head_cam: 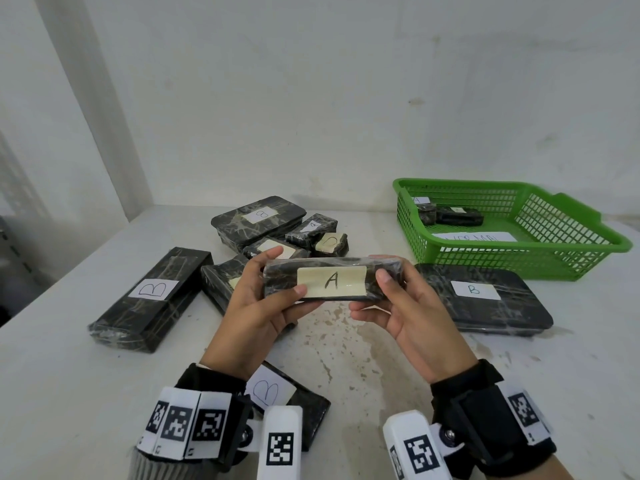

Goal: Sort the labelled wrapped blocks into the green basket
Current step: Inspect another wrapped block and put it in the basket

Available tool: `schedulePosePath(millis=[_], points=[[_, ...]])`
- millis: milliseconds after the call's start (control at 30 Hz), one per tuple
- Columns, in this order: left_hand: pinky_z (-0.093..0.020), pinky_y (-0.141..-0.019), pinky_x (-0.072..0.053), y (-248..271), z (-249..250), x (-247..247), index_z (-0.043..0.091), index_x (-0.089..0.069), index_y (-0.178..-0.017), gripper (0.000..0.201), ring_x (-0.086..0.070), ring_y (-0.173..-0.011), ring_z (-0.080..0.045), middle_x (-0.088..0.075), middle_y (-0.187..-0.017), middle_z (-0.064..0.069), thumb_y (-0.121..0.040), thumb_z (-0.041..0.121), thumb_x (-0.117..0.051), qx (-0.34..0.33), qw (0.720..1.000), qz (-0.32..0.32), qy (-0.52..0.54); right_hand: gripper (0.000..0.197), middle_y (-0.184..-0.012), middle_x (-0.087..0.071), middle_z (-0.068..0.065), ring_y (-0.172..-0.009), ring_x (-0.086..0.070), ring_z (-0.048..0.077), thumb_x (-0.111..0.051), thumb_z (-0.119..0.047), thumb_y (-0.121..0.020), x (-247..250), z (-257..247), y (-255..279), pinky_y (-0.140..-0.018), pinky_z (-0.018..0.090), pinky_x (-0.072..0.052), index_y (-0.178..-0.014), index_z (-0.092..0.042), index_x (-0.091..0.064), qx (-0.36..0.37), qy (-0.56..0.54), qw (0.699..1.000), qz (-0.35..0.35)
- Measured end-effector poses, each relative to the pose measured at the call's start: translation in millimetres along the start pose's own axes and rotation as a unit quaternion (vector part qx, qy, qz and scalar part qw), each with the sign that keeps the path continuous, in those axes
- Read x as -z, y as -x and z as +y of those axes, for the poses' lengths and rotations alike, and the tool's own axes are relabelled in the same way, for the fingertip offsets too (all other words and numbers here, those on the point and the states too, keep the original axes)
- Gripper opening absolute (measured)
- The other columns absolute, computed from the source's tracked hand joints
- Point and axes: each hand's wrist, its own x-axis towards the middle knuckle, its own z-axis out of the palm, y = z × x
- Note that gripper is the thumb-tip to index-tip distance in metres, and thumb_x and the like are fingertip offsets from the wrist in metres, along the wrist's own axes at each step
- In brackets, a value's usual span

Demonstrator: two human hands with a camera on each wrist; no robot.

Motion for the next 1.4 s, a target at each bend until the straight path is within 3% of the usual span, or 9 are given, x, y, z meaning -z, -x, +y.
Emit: schedulePosePath(millis=[167,333,433,667,800,900,1100,1233,1400], points=[[-0.037,-0.089,-0.057,0,-3,1,0.004,-0.063,-0.119,0.063,-0.066,-0.111,-0.029,-0.068,-0.119,-0.019,-0.073,0.044,-0.08,-0.001,1.0,-0.015,-0.011,0.03,-0.107,-0.072,0.014,-0.084,-0.072,0.029,-0.057,-0.02,-0.086,3,2,-1,-0.073,0.029,-0.059,-0.115,-0.013,-0.056,0.008,0.004,1.0,0.002],[-0.027,-0.074,-0.059,-1,-3,-1,0.0,-0.062,-0.102,0.024,-0.072,-0.095,-0.023,-0.075,-0.098,-0.012,-0.087,0.018,-0.056,-0.063,0.996,0.02,-0.068,0.057,-0.117,-0.068,0.021,-0.099,-0.069,0.031,-0.074,-0.041,-0.08,1,3,0,-0.085,0.033,-0.058,-0.12,-0.006,-0.055,-0.018,-0.043,0.999,-0.018],[-0.029,-0.079,-0.058,1,-3,0,0.001,-0.062,-0.101,0.016,-0.071,-0.097,-0.024,-0.074,-0.098,-0.012,-0.09,0.014,-0.064,-0.075,0.993,-0.006,-0.086,0.07,-0.113,-0.069,0.021,-0.1,-0.069,0.03,-0.061,-0.055,-0.077,-3,3,-1,-0.086,0.035,-0.058,-0.12,0.0,-0.057,-0.031,-0.056,0.998,0.018],[-0.043,-0.098,-0.053,3,-3,0,-0.012,-0.051,-0.12,0.086,-0.062,-0.118,-0.034,-0.063,-0.125,-0.023,-0.072,0.055,-0.077,-0.054,0.995,-0.039,-0.077,0.031,-0.097,-0.071,0.016,-0.091,-0.07,0.026,-0.045,-0.025,-0.094,-1,5,-1,-0.079,0.033,-0.059,-0.099,0.004,-0.057,0.045,-0.011,0.998,0.046],[-0.041,-0.096,-0.054,0,-9,1,0.003,-0.061,-0.104,0.031,-0.066,-0.111,-0.03,-0.072,-0.108,-0.016,-0.088,0.028,-0.056,-0.045,0.992,-0.01,-0.115,0.03,-0.095,-0.07,0.017,-0.09,-0.069,0.025,-0.048,-0.026,-0.092,1,6,-1,-0.078,0.033,-0.06,-0.097,0.002,-0.057,0.054,-0.007,0.998,0.042],[-0.038,-0.092,-0.056,2,-10,-2,0.007,-0.063,-0.096,0.018,-0.068,-0.108,-0.029,-0.073,-0.104,-0.014,-0.094,0.024,-0.058,-0.051,0.991,-0.006,-0.12,0.047,-0.096,-0.071,0.014,-0.091,-0.069,0.025,-0.051,-0.045,-0.083,-2,5,-1,-0.079,0.034,-0.059,-0.102,-0.002,-0.058,0.047,-0.011,0.998,0.038],[-0.043,-0.095,-0.054,3,-6,-2,-0.009,-0.05,-0.11,0.076,-0.064,-0.114,-0.034,-0.067,-0.12,-0.021,-0.072,0.051,-0.078,-0.026,0.996,-0.045,-0.077,0.039,-0.085,-0.071,0.012,-0.082,-0.07,0.023,-0.054,-0.041,-0.082,0,5,-1,-0.072,0.031,-0.06,-0.089,-0.004,-0.059,0.092,0.017,0.994,0.064],[-0.038,-0.087,-0.058,2,-9,-6,0.004,-0.049,-0.092,0.027,-0.069,-0.103,-0.027,-0.073,-0.1,-0.014,-0.089,0.027,-0.062,-0.017,0.997,-0.015,-0.073,0.034,-0.084,-0.071,0.012,-0.081,-0.07,0.023,-0.05,-0.035,-0.088,2,5,-1,-0.072,0.032,-0.06,-0.091,-0.003,-0.059,0.085,0.019,0.994,0.067],[-0.038,-0.087,-0.058,4,-8,-8,0.005,-0.049,-0.09,0.024,-0.07,-0.101,-0.027,-0.073,-0.097,-0.013,-0.093,0.025,-0.06,-0.027,0.997,-0.003,-0.073,0.049,-0.089,-0.072,0.01,-0.088,-0.069,0.024,-0.043,-0.051,-0.085,-2,6,-1,-0.079,0.034,-0.059,-0.097,-0.006,-0.058,0.066,0.01,0.997,0.049]])
